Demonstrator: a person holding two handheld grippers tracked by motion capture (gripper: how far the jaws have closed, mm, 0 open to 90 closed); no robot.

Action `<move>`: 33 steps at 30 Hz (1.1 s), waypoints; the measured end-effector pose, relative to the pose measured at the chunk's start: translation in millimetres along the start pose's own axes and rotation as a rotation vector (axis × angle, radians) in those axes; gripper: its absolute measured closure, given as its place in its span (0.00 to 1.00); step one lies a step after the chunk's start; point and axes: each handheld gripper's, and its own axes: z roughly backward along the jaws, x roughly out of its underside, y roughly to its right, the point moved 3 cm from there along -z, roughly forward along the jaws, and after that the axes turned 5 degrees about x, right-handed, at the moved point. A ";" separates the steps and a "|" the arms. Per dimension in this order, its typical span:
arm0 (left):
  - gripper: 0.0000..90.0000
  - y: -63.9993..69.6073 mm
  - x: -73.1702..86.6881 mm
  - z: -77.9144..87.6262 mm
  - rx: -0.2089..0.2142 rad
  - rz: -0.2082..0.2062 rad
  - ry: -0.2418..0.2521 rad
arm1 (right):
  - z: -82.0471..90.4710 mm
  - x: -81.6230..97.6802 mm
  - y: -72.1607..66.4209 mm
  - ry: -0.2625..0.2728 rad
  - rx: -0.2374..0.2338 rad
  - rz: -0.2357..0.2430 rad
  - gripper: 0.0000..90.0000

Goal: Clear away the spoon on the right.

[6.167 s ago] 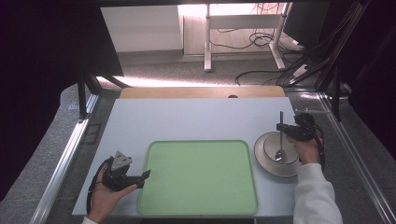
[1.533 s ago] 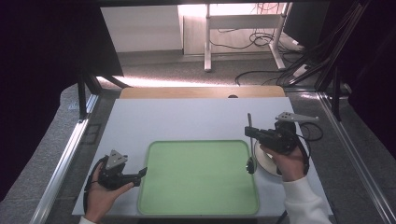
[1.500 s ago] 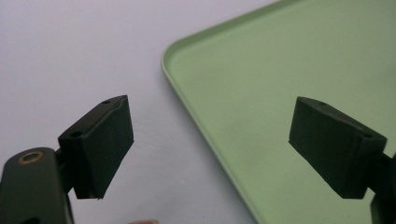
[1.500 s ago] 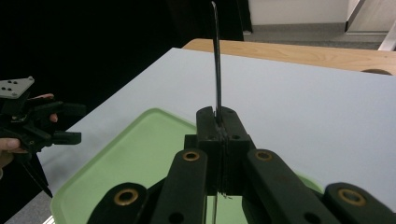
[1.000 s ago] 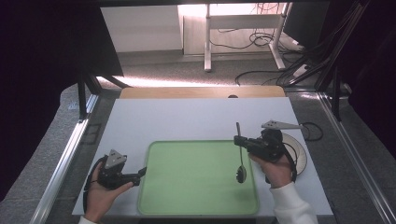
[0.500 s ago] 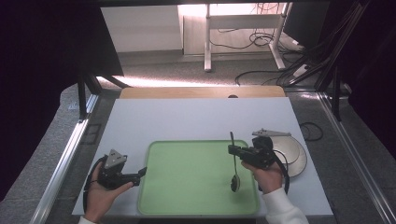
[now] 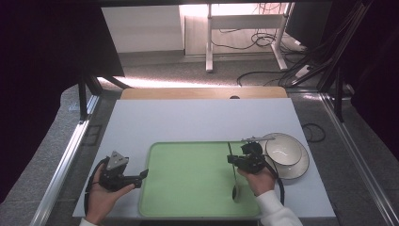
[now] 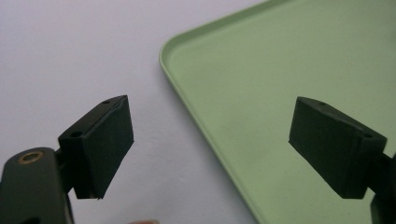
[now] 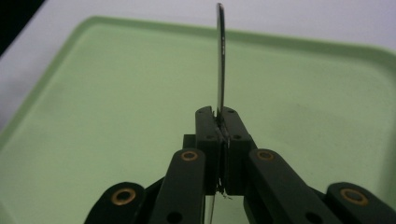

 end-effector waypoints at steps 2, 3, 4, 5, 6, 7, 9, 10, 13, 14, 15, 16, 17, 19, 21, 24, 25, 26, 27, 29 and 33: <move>0.15 0.1 0.1 -0.4 0.000 -0.001 -0.002 | -2.2 1.0 1.3 -0.010 0.013 -0.002 0.97; 0.15 0.1 0.1 -0.6 0.001 -0.001 -0.002 | -4.3 2.1 2.4 -0.018 0.018 -0.005 0.97; 0.15 0.2 0.2 -0.8 0.001 -0.002 -0.002 | -6.4 3.3 3.5 -0.028 0.026 -0.005 0.96; 0.15 0.1 0.3 -1.1 0.001 -0.003 -0.004 | -9.0 4.6 4.5 -0.035 0.026 -0.009 0.96; 0.15 0.1 0.5 -1.5 0.001 -0.003 -0.006 | -14.3 7.1 6.6 -0.055 0.030 -0.014 0.96; 0.15 0.3 0.6 -1.7 0.001 -0.003 -0.009 | -14.3 7.1 6.6 -0.055 0.030 -0.014 0.96; 0.15 0.5 0.7 -1.4 0.002 -0.006 -0.011 | -19.0 9.6 8.1 -0.070 0.041 -0.017 0.96; 0.15 0.6 0.4 -0.8 0.002 -0.006 -0.008 | -21.6 11.3 8.1 -0.082 0.054 -0.013 0.95; 0.15 -0.2 0.5 -0.7 0.002 -0.005 -0.007 | -23.4 11.8 7.5 -0.085 0.066 -0.007 0.95; 0.15 -0.5 0.8 -1.2 0.002 -0.003 -0.008 | -24.0 11.9 7.5 -0.086 0.071 -0.005 0.94; 0.15 -0.9 1.1 -1.7 0.002 -0.004 -0.011 | -24.8 12.2 7.8 -0.088 0.075 -0.002 0.94; 0.15 -1.1 1.4 -2.1 0.002 -0.004 -0.013 | -24.8 12.2 7.8 -0.088 0.075 -0.002 0.94; 0.15 -1.2 1.5 -2.4 0.002 -0.004 -0.015 | -25.4 12.4 8.0 -0.091 0.078 -0.001 0.94; 0.15 -1.2 1.6 -2.5 0.001 -0.005 -0.015 | -26.1 12.6 8.2 -0.096 0.086 0.004 0.94; 0.15 -0.8 1.4 -2.2 0.001 -0.005 -0.013 | -26.4 12.8 8.0 -0.097 0.091 0.007 0.94; 0.15 -0.8 1.1 -1.9 0.001 -0.008 -0.012 | -26.7 13.1 7.0 -0.099 0.093 0.015 0.92; 0.15 -1.0 1.3 -2.3 0.000 -0.008 -0.013 | -26.8 13.1 7.3 -0.102 0.093 0.015 0.92; 0.15 -1.0 1.3 -2.3 0.000 -0.008 -0.013 | -26.8 13.1 7.3 -0.102 0.093 0.015 0.92; 0.15 -1.3 1.5 -2.5 -0.001 -0.007 -0.013 | -27.0 13.0 7.7 -0.102 0.093 0.016 0.92; 0.15 -1.9 1.6 -2.1 -0.001 -0.004 -0.011 | -26.5 12.6 8.0 -0.096 0.101 0.026 0.87; 0.15 -1.7 1.3 -1.0 -0.004 -0.004 -0.007 | -24.7 11.1 5.3 -0.075 0.136 0.060 0.68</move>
